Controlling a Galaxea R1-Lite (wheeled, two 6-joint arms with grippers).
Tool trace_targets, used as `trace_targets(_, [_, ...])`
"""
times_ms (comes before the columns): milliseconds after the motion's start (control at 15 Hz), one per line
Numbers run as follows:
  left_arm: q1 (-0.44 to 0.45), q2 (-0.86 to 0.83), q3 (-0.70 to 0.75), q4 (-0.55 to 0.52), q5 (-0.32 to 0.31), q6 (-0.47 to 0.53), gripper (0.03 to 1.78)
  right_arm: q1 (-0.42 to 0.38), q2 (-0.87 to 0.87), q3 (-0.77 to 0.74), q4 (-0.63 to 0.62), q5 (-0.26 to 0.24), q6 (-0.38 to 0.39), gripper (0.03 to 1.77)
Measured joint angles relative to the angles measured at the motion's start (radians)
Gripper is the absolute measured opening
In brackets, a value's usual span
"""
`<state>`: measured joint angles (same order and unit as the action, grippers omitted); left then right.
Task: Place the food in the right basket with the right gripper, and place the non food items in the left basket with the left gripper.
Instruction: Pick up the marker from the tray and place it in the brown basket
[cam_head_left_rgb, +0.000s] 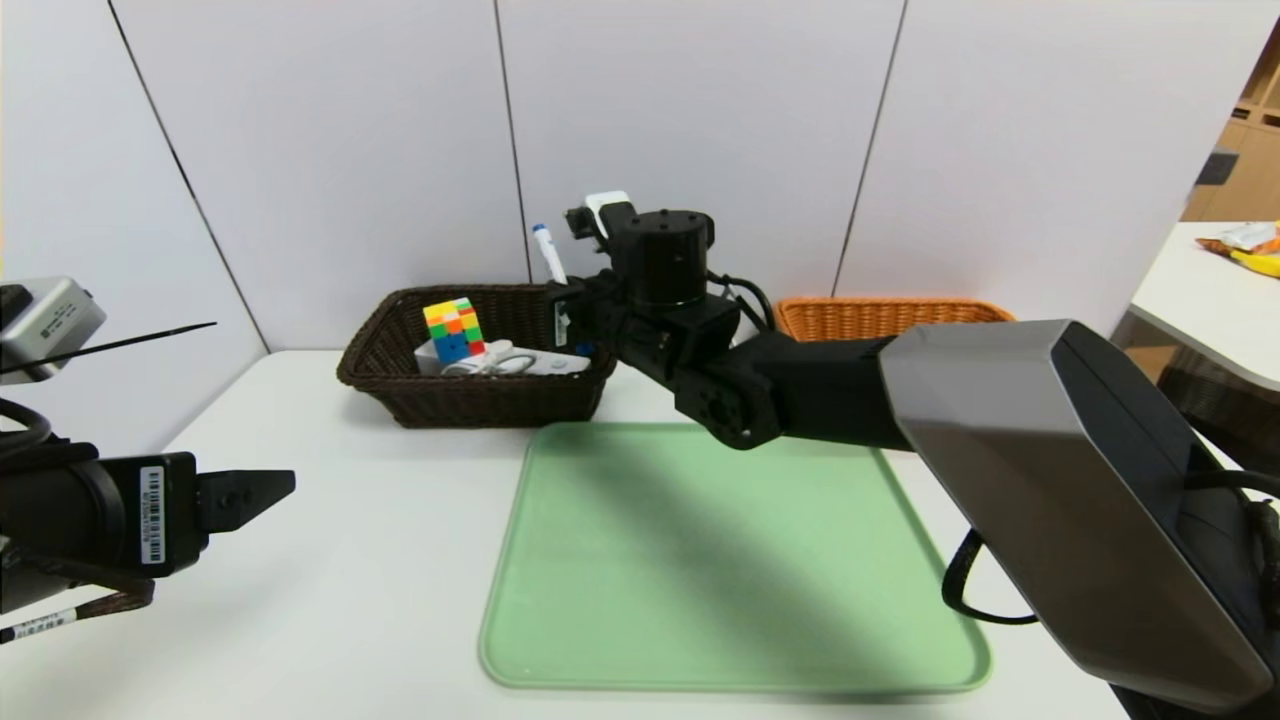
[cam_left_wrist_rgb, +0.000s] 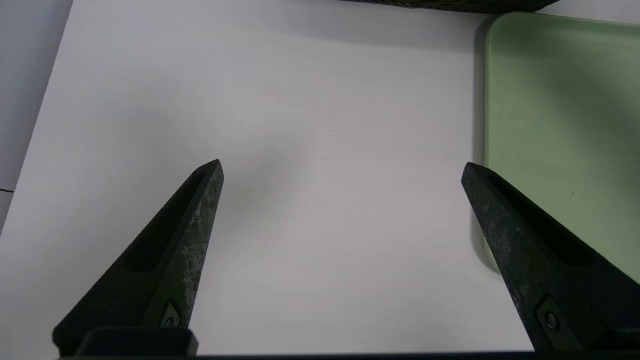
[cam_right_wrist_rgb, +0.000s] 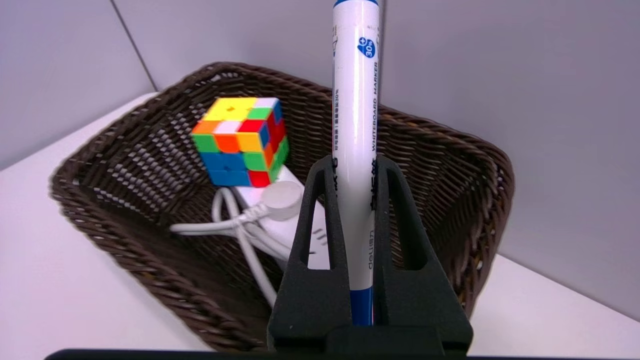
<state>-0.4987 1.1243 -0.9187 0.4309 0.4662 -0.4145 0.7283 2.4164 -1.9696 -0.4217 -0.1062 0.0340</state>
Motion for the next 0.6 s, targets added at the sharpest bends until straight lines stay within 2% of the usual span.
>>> trace_targets(267, [0.014, 0.005, 0.004, 0.000, 0.000, 0.000, 1.69, -0.007, 0.038, -0.001, -0.074, 0.001, 0.000, 0.17])
trace_targets(600, [0.013, 0.015, 0.001, -0.005, -0.001, 0.000, 1.69, -0.010, 0.051, -0.001, -0.077, 0.002, -0.001, 0.17])
